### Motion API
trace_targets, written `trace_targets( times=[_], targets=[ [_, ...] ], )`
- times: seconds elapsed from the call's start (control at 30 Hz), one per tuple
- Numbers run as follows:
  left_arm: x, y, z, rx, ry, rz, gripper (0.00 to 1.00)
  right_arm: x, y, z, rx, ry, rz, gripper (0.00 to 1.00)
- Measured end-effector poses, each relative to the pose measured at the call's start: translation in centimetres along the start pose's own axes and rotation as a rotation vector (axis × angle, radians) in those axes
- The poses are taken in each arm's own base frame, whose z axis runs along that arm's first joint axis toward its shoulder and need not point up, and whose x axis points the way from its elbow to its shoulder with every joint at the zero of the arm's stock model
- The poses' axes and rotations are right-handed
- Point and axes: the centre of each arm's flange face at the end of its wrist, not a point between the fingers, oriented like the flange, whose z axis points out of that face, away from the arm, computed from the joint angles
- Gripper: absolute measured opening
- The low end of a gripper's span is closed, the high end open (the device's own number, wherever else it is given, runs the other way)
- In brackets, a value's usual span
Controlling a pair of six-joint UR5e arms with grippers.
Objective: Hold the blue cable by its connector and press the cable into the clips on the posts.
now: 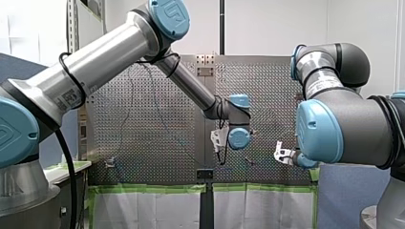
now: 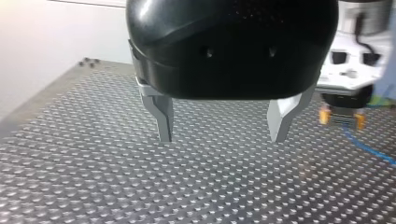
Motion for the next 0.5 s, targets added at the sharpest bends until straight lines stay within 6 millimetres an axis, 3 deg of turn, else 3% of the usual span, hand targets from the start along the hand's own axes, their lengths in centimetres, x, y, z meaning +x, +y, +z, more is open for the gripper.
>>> trace_targets(
  times=[0.5],
  targets=[
    [-5.0,2.8,-3.1,-0.051,0.007,0.014,1.0,-0.2,-0.9,0.0,0.014,-0.005,-0.002,0.0]
  ],
)
